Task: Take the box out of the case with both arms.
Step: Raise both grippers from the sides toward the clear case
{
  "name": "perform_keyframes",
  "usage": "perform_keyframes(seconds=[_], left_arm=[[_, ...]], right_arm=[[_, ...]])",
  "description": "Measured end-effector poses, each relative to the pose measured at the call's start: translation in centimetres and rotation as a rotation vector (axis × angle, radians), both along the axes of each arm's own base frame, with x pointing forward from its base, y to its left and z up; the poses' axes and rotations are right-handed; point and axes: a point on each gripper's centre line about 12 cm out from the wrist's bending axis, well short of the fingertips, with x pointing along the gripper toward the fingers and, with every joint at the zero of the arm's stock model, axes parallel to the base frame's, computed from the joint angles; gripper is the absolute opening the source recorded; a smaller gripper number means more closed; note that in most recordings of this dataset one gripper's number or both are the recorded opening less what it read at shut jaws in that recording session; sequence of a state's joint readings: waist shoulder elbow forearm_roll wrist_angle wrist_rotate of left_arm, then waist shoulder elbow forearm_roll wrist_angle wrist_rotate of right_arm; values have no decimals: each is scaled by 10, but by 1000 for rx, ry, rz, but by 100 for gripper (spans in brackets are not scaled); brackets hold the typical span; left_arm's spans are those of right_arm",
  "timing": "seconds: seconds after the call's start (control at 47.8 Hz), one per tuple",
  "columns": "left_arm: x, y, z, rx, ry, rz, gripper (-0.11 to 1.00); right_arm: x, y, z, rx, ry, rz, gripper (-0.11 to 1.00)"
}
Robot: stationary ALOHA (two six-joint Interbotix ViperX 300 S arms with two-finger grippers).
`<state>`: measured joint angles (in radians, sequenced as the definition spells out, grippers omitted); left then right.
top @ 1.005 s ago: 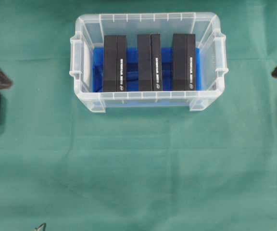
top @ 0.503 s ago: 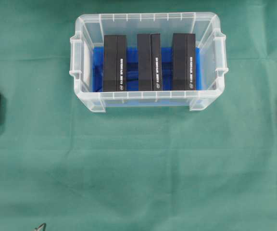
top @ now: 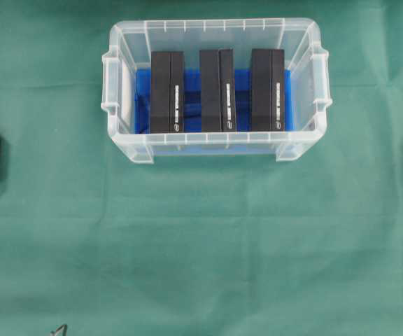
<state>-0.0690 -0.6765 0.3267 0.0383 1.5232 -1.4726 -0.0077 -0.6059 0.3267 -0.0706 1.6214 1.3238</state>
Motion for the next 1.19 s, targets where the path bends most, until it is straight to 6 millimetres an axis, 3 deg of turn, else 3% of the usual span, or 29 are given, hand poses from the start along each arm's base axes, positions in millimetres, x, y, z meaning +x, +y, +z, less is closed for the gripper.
perform_keyframes(seconds=[0.105, 0.377, 0.817, 1.194], left_arm=[[0, 0, 0, -7, 1, 20, 1], [6, 6, -5, 0, 69, 49, 1], [-3, 67, -6, 82, 129, 93, 1], [-7, 71, -9, 114, 138, 15, 1]], right_arm=[[1, 0, -1, 23, 3, -100, 1], [-6, -4, -4, 22, 91, -138, 1], [-14, -73, -10, -43, 139, -146, 1], [-10, -76, -13, -52, 106, -143, 1]])
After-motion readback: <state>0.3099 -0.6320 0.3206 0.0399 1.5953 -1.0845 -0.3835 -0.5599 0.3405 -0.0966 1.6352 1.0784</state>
